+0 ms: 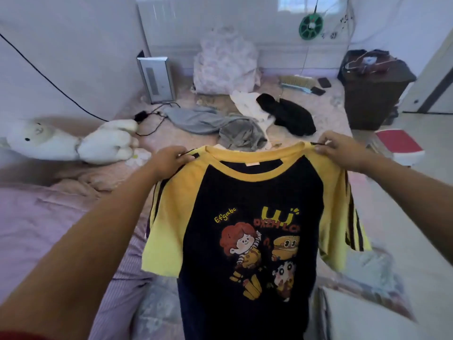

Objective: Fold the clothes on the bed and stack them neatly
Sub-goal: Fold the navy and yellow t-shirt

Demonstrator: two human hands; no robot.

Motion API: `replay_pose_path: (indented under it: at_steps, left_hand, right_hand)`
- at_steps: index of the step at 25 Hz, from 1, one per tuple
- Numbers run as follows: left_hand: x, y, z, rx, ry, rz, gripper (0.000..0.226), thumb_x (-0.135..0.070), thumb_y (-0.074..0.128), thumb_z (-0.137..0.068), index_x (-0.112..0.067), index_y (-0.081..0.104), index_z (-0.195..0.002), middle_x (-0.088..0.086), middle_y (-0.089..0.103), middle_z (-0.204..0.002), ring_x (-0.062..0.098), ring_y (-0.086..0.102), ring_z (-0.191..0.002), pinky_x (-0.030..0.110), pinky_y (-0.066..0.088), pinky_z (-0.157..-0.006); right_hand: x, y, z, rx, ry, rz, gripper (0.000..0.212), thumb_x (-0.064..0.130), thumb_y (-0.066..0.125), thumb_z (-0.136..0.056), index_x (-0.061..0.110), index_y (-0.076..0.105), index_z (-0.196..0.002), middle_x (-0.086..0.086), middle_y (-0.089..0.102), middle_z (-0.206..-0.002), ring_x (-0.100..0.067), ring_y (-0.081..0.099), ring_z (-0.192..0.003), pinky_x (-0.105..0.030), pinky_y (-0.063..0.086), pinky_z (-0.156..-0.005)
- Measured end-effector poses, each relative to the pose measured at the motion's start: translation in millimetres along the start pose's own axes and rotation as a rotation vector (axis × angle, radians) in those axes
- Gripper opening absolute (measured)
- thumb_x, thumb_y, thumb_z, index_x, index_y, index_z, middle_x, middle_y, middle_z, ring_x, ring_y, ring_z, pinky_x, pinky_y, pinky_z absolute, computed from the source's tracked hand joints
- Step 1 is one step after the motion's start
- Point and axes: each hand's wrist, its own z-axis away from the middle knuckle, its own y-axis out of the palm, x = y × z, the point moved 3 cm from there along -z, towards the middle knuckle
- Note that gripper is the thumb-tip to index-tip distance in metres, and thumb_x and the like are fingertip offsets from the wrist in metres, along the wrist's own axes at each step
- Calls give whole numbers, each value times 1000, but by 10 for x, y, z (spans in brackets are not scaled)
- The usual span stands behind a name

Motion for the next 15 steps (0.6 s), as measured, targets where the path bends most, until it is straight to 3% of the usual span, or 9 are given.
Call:
replay_pose_path:
  at_steps: [3, 8, 12, 15]
  left_hand:
    - [730, 884, -454, -5, -78, -24, 34, -22, 51, -106, 7, 60, -92, 31, 61, -92, 40, 58, -93, 45, 38, -78]
    - [1546, 1779, -1019, -21, -200, -127, 38, -44, 41, -107, -11, 52, -93, 22, 63, -91, 41, 58, -90, 45, 42, -76]
    - [1840, 2078, -1809, -97, -127, -432, 44, -48, 34, -107, -9, 53, -111, 26, 65, -96, 46, 63, -89, 50, 47, -71]
    - [1983, 2125, -2465, -165, 28, -631, 41, -42, 44, -105, -8, 53, -127, 28, 66, -99, 49, 67, -82, 50, 51, -66]
  right_hand:
    - [-616, 906, -488, 4, 77, -7, 18, 20, 57, -104, 3, 53, -108, -26, 61, -105, -39, 56, -96, -42, 40, -79]
    - [-1322, 1899, -1062, -27, 132, 50, 23, 34, 43, -108, 11, 40, -111, -23, 61, -89, -38, 56, -76, -44, 40, -66]
    - [-1580, 2346, -1767, -143, 41, 216, 30, 36, 36, -110, 7, 42, -112, -20, 59, -90, -39, 57, -79, -44, 41, -63]
    - [-1694, 2489, -2401, -144, -53, 465, 39, 37, 34, -110, 1, 45, -122, -26, 58, -104, -44, 58, -91, -51, 46, -66]
